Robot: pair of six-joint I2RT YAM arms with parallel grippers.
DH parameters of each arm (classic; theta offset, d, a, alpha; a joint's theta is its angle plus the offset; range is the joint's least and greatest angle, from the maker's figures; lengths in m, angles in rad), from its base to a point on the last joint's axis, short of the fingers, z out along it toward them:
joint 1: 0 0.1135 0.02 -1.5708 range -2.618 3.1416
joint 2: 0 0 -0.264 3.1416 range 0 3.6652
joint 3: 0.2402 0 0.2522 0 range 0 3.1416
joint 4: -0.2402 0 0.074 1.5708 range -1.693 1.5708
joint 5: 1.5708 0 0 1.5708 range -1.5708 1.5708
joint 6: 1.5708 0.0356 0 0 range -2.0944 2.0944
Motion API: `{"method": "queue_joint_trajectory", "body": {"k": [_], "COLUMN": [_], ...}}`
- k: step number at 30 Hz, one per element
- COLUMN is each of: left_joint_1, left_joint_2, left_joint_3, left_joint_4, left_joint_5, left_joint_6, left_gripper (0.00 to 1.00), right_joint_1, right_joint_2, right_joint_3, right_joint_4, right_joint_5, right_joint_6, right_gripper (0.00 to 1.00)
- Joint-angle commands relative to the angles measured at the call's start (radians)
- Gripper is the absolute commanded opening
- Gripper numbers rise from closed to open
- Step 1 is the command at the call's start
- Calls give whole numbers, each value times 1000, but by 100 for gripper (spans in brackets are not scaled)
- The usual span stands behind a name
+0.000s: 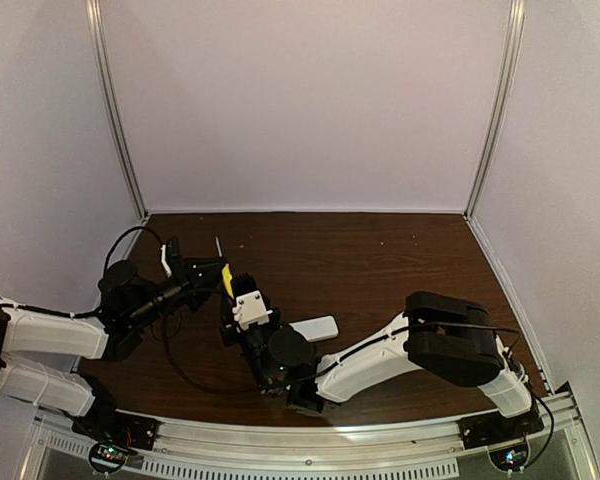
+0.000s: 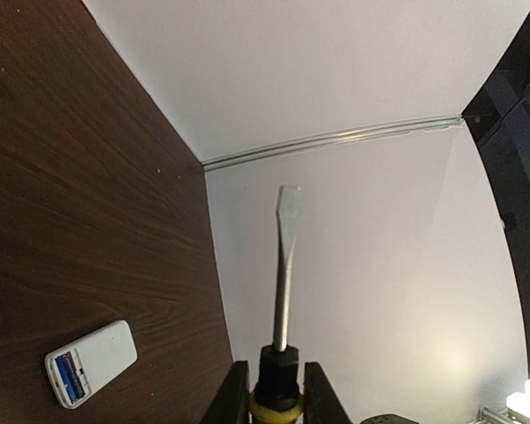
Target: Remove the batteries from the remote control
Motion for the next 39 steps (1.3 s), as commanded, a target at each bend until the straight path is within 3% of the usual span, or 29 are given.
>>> {"method": "queue_joint_trajectory", "body": {"k": [1,31,39], "left_joint_1": [-11,-17,-18], "left_joint_2": [22,66,79], "left_joint_3": [7,9,9], "left_joint_4": [93,176,196], "left_joint_5": [5,12,16], "left_joint_6": [-21,-53,-62], "left_gripper": [0,0,0], "right_joint_1": [-14,-26,-27], "right_joint_2": [39,24,28], "right_joint_3": [35,29,36], "right_joint_4": [19,99,108], "right_joint_5": [23,-3,2], "right_joint_6": [-8,-40,-43], "right_gripper": [42,37,31]}}
